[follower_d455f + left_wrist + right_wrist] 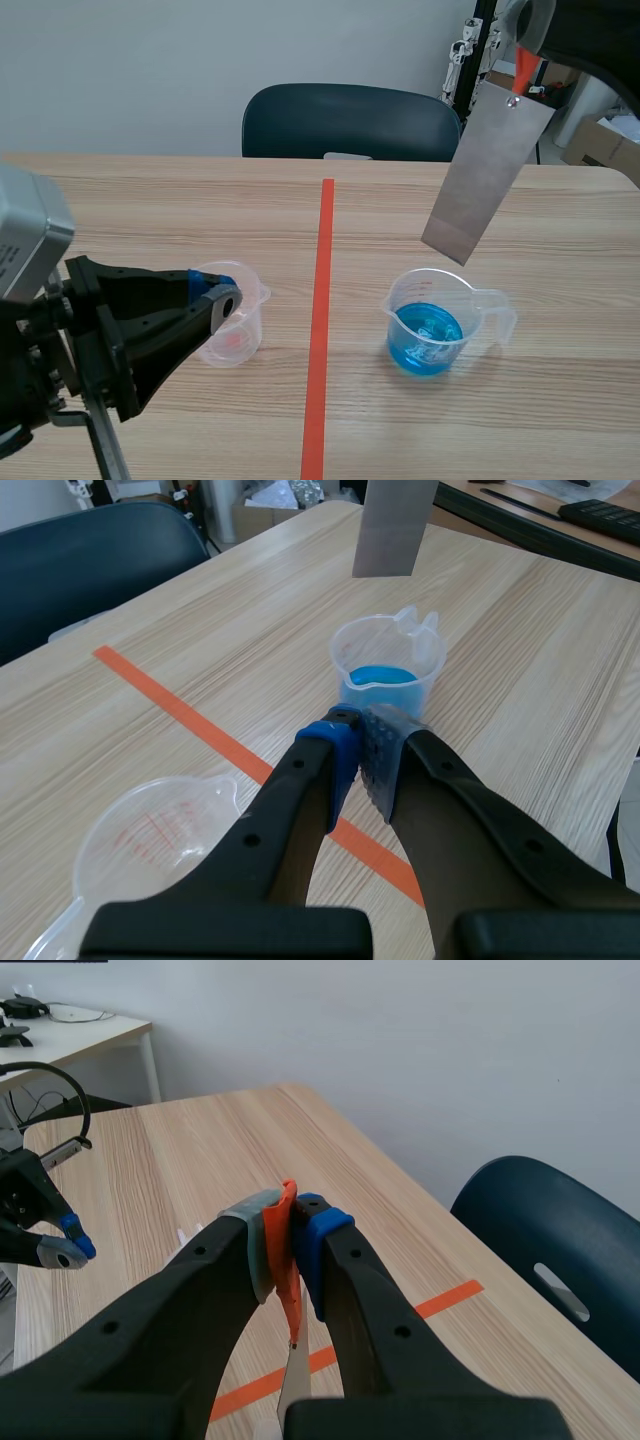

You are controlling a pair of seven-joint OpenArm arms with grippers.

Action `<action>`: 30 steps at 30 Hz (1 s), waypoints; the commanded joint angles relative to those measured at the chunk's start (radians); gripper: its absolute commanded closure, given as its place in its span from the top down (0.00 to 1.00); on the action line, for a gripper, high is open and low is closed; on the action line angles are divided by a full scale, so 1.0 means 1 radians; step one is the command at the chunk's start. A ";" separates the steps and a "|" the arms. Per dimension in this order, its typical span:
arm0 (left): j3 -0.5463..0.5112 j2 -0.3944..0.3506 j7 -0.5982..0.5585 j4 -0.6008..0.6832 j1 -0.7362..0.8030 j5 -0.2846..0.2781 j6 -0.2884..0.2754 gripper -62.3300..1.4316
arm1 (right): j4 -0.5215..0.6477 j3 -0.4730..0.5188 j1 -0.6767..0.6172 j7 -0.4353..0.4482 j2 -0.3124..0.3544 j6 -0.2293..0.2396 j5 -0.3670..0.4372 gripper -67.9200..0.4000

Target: Do the redox reaction experiment. raise the plate out of the solution

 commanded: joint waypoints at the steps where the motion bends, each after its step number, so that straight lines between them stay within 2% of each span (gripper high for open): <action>1: 0.008 0.016 0.008 0.013 -0.026 -0.010 0.002 0.06 | 0.013 0.012 0.014 0.022 0.031 0.000 0.037 0.01; 6: 0.039 0.046 0.046 0.005 -0.077 -0.005 0.001 0.06 | 0.013 0.012 0.014 0.017 0.082 0.001 0.106 0.01; 12: 0.058 0.093 0.039 -0.057 -0.118 0.081 -0.006 0.06 | 0.013 0.012 0.014 0.005 0.117 0.001 0.161 0.01; 14: 0.061 0.103 0.032 -0.077 -0.137 0.097 -0.025 0.06 | 0.013 0.012 0.014 -0.006 0.119 0.001 0.163 0.01; 16: 0.070 0.109 0.032 -0.094 -0.164 0.100 -0.043 0.06 | 0.013 0.012 0.014 -0.020 0.119 0.001 0.163 0.01; 30: 0.142 0.124 0.035 -0.143 -0.322 0.100 -0.073 0.06 | 0.013 0.012 0.014 -0.035 0.119 0.001 0.182 0.01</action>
